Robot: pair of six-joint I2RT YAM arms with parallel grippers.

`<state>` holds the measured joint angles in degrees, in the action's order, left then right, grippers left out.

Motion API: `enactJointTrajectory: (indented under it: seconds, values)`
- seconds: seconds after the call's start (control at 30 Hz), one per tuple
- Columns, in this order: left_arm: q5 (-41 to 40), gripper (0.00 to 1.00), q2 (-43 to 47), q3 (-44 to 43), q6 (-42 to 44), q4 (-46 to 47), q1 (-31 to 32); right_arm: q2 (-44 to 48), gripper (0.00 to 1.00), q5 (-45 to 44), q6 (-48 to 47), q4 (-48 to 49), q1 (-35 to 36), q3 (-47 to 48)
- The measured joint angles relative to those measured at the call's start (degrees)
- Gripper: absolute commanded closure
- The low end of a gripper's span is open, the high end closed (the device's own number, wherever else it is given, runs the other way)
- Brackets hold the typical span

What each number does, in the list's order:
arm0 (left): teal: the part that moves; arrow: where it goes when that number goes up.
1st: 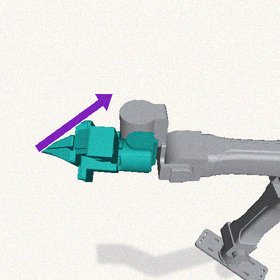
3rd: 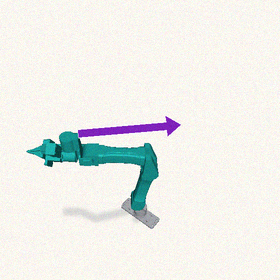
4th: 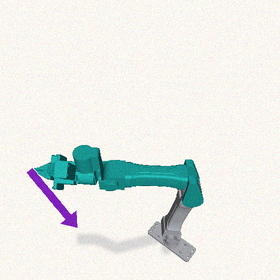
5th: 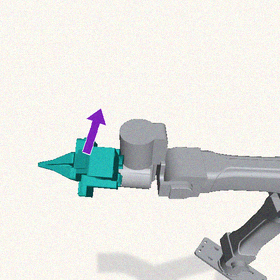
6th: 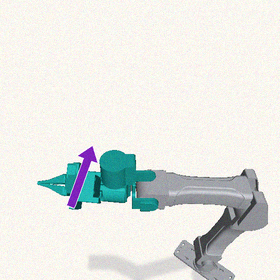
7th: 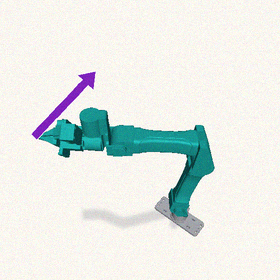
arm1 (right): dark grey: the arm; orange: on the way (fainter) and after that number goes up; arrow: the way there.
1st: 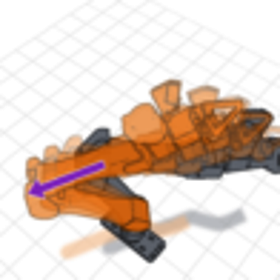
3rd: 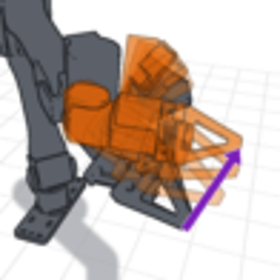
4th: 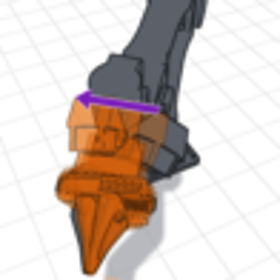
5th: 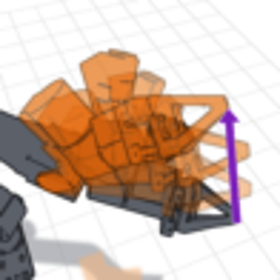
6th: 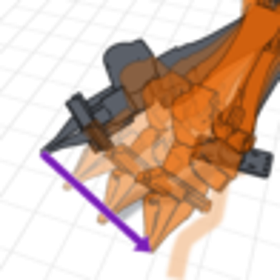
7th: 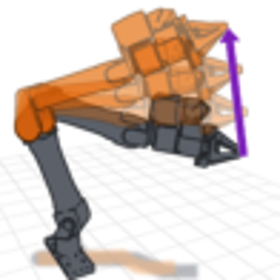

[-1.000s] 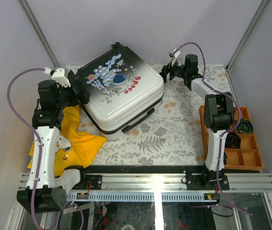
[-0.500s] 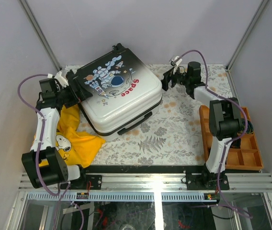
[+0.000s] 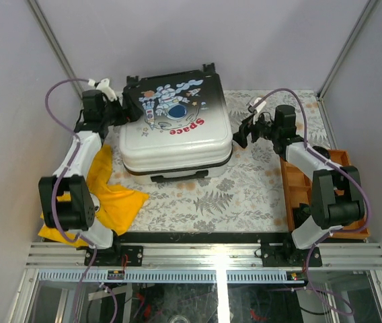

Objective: Pack the luggage

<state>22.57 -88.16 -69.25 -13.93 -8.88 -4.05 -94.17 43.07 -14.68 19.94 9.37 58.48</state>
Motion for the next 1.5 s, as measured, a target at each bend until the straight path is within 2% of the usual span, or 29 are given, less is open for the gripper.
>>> enactJointTrajectory:
  seconds: [0.13,0.23,0.33,0.6,0.67,0.77,1.0,1.13,1.3,1.5]
  values:
    - [-1.8,0.19,-4.9,-2.9,0.0,5.4,3.7,3.7,0.07,1.7,0.3,-4.1,-1.7,-2.8]
    - [-2.7,0.19,-5.3,-1.8,-1.2,9.3,6.1,3.5,0.08,3.1,1.9,-5.6,-4.2,-2.6]
    - [-4.5,0.14,-4.4,0.7,-3.0,12.7,8.6,2.4,0.07,3.1,3.3,-7.2,-7.0,-0.8]
    - [-8.0,0.08,-3.7,1.7,-6.0,13.7,12.9,-1.2,0.07,-1.5,4.5,-6.9,-9.8,3.7]
    - [-8.5,0.01,-3.8,1.3,-6.2,13.2,13.1,-2.1,0.06,-2.4,4.9,-6.2,-9.8,4.5]
    - [-8.5,0.0,-4.2,-0.1,-5.6,11.4,13.3,-3.0,0.02,-3.7,6.0,-5.7,-9.8,5.5]
    - [-8.1,0.0,-4.0,-3.3,-2.2,4.0,13.7,-3.8,0.01,-5.3,9.7,-8.5,-11.3,9.3]
    - [-0.3,0.0,-4.0,-7.7,0.8,-5.7,11.3,-3.1,0.01,-5.5,12.0,-13.1,-12.5,13.3]
    - [9.0,0.0,-4.0,-12.5,5.0,-19.1,5.8,1.0,0.01,-5.3,15.2,-18.6,-13.9,17.0]
    - [10.1,0.0,-4.3,-24.7,12.0,-33.9,-5.0,4.8,0.01,-5.1,16.9,-27.6,-17.6,24.3]
